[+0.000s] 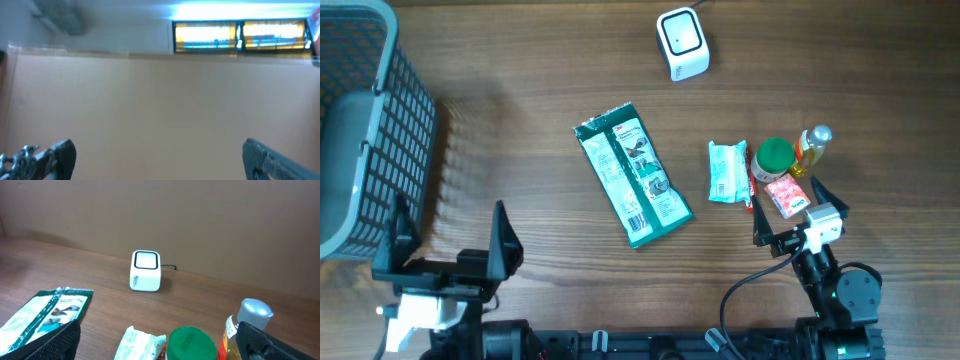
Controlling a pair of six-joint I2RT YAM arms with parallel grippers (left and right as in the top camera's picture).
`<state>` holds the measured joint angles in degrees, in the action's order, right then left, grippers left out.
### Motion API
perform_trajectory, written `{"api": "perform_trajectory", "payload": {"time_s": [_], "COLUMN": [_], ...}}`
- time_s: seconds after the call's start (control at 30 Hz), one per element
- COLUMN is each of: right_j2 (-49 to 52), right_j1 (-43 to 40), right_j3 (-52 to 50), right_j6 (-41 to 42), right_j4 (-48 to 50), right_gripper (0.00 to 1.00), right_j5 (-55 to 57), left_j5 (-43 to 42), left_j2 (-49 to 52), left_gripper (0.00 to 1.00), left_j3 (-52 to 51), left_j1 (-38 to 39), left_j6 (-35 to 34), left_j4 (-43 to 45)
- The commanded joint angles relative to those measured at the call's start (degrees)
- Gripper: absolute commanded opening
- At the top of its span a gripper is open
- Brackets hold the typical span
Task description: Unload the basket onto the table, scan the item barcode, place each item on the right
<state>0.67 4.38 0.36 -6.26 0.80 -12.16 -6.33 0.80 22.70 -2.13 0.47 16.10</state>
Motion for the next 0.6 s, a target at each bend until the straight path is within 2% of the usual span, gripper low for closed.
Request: {"api": "perform_trajectory", "payload": {"time_s": [0.0,0.17,0.27,0.57], "right_j2": [-0.5,-0.5,-0.5,-0.5], "right_j1": [-0.3,-0.3,-0.3,-0.3], "right_j3": [-0.1,-0.1,-0.1,-0.1], "right_j6": [0.3,0.3,0.3,0.3], "right_j4": [0.1,0.1,0.1,0.1], "right_gripper": [1.0,1.0,1.0,1.0], "right_j5": [0.5,0.5,0.5,0.5], "left_j5": [0.0,4.6,6.5,11.8], "left_j2": [-0.6,-0.6,-0.6,-0.6], "left_gripper": [1.0,1.0,1.0,1.0], "left_j3": [-11.5,-20.2,-22.4,-22.4], "left_j1": [0.4,0.4,0.4,0.4], "left_j6": [-4.8,-13.5,-14.7,-16.0], "left_j4": [14.0,11.9,9.5,-17.7]}}
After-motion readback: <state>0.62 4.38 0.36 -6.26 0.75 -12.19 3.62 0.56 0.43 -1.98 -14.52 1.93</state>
